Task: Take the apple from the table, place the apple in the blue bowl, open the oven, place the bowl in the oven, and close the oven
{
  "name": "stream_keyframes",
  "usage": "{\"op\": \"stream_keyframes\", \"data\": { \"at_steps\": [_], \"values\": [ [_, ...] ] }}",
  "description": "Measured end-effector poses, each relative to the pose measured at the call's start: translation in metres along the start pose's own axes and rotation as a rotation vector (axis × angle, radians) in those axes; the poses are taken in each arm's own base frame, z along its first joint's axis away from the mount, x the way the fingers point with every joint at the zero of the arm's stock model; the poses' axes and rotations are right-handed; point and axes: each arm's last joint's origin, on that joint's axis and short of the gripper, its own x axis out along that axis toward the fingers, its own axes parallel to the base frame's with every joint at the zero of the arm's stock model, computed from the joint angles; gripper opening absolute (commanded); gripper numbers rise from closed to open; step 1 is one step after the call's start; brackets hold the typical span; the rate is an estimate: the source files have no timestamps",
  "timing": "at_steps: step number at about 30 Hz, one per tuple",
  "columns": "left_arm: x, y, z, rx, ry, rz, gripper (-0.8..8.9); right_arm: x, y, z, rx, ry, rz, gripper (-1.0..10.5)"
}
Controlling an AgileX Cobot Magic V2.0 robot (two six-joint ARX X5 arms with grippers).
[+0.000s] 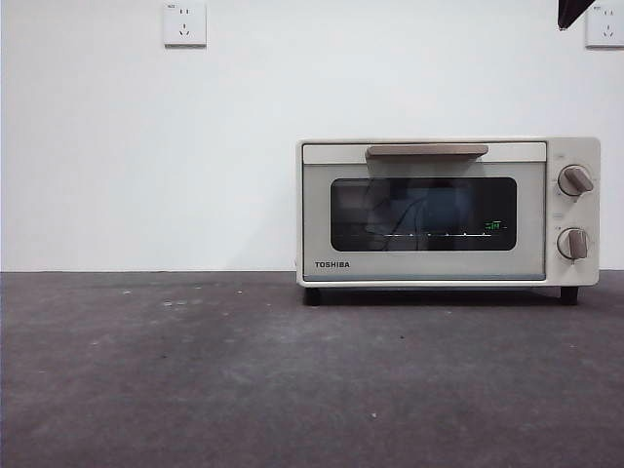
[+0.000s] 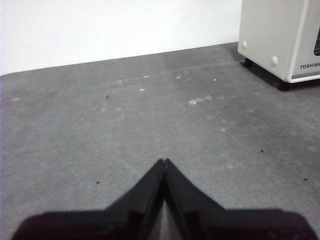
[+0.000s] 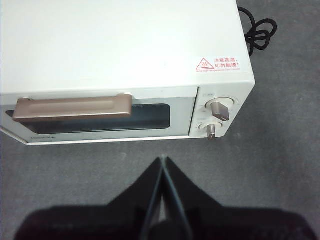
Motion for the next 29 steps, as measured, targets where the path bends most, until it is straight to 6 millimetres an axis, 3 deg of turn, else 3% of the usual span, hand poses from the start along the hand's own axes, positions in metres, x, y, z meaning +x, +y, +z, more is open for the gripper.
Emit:
{"op": "stream_keyframes", "data": {
  "at_steps": [23,29],
  "values": [
    [0.001,0.000,-0.001,-0.009,0.021,-0.002,-0.04,0.000,0.000,0.000,0.000,0.000,0.000,0.0],
    [0.002,0.000,-0.001,-0.009,0.023,-0.002,-0.04,-0.013,-0.011,0.005,-0.062,-0.084,-0.077,0.0]
  ]
}}
